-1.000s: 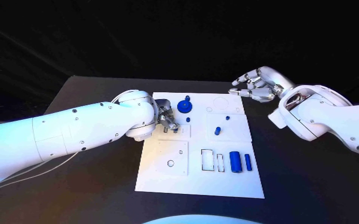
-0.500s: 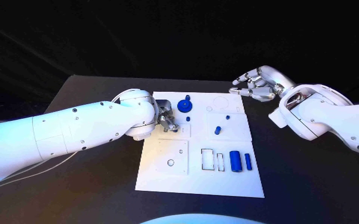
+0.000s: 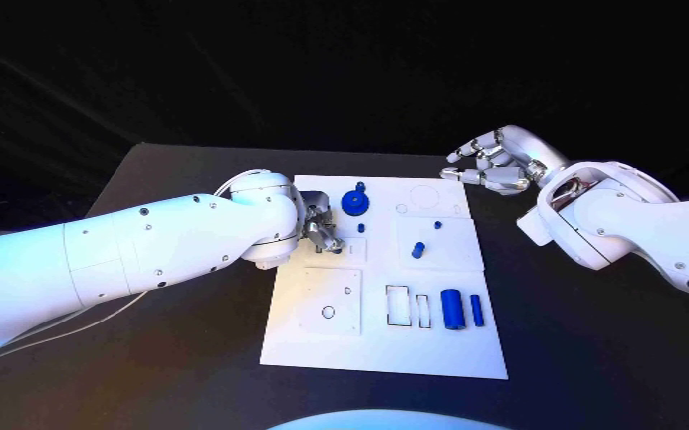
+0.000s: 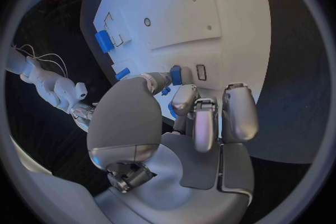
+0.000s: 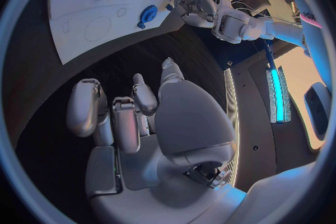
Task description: Assemble the parts on the task board
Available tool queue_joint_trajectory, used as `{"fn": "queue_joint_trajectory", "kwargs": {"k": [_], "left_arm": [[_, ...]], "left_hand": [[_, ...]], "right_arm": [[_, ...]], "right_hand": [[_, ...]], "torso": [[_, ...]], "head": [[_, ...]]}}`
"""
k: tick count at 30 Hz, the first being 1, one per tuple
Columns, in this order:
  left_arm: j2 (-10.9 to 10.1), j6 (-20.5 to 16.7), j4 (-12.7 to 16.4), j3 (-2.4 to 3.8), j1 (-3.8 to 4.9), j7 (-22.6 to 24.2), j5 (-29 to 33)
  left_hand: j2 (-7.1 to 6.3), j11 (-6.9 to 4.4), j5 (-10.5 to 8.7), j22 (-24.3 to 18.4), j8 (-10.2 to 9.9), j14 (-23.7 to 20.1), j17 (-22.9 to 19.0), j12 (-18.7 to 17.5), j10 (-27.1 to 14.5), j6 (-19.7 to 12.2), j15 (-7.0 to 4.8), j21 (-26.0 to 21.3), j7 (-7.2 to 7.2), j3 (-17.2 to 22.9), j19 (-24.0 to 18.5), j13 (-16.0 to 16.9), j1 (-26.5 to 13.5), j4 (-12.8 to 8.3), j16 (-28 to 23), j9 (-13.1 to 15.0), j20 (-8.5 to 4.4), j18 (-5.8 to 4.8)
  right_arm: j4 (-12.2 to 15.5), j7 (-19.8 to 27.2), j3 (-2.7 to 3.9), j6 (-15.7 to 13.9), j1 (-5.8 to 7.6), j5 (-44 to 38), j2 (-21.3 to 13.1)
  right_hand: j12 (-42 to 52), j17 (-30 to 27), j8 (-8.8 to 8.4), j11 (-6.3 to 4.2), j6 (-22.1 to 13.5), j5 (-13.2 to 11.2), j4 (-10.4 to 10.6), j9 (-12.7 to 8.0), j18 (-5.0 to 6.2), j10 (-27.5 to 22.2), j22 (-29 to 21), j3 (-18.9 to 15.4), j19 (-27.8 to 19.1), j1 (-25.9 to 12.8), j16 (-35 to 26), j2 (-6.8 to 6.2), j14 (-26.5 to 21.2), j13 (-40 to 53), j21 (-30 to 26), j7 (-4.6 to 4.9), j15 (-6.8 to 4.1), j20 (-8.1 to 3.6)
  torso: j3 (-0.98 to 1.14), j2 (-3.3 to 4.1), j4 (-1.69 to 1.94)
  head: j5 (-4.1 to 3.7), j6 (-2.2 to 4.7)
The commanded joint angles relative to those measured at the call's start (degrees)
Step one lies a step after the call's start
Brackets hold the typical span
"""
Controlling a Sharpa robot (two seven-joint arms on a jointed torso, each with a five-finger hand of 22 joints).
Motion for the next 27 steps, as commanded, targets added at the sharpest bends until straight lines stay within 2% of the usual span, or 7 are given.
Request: {"fn": "queue_joint_trajectory", "kwargs": {"k": [1,13,27], "left_arm": [[0.09,1.64,-0.04,-0.15,-0.19,-2.21,-0.27],[0.35,1.95,-0.59,-0.13,-0.19,-2.37,-0.04],[0.71,2.59,-1.43,-0.12,-0.18,-2.44,0.34]], "left_hand": [[0.73,0.04,0.08,-0.05,0.59,6.01,15.07,0.31,0.44,0.84,-0.25,0.23,-1.48,7.88,0.09,0.01,-0.53,-8.51,0.3,-0.23,-0.17,-1.12],[1.17,-0.37,-0.02,0.19,1.81,6.01,15.07,1.01,0.84,1.3,-0.56,0.25,-2.07,2.57,0.24,0.37,-4.62,-4.55,0.3,-2.23,-0.35,-1.15],[1.53,-0.57,0.04,0.68,2.21,6.01,15.07,1.6,1.04,1.66,-0.79,0.46,-2.29,-0.7,0.53,0.83,-5.86,-2.7,0.3,-3.74,-0.5,-1.24]], "right_arm": [[0.1,0.13,0.0,0.45,-0.03,-0.56,0.0],[0.12,0.22,0.0,0.5,-0.03,-0.56,-0.04],[0.26,0.72,0.0,-0.08,-0.03,-0.56,-0.07]], "right_hand": [[0.12,8.25,0.4,-0.01,0.45,0.24,0.07,-0.07,0.87,0.19,-0.03,-0.49,0.04,-0.36,-0.33,0.28,4.36,-0.09,-0.26,-0.07,-0.48,-0.46],[0.05,8.12,0.49,-0.04,0.43,0.28,0.33,-0.1,0.91,0.12,-0.14,-0.9,-0.01,-0.79,-0.41,0.28,4.33,-0.23,-0.47,-0.1,-0.51,-0.51],[0.05,8.01,0.57,-0.06,0.41,0.38,0.56,-0.13,0.94,0.11,-0.24,-1.21,-0.06,-1.16,-0.48,0.38,4.31,-0.28,-0.66,-0.11,-0.53,-0.53]], "torso": [[-0.01,0.02,0.0],[0.04,-0.01,-0.01],[0.04,-0.04,-0.03]], "head": [[-0.01,0.07],[0.05,-0.09],[-0.07,0.01]]}}
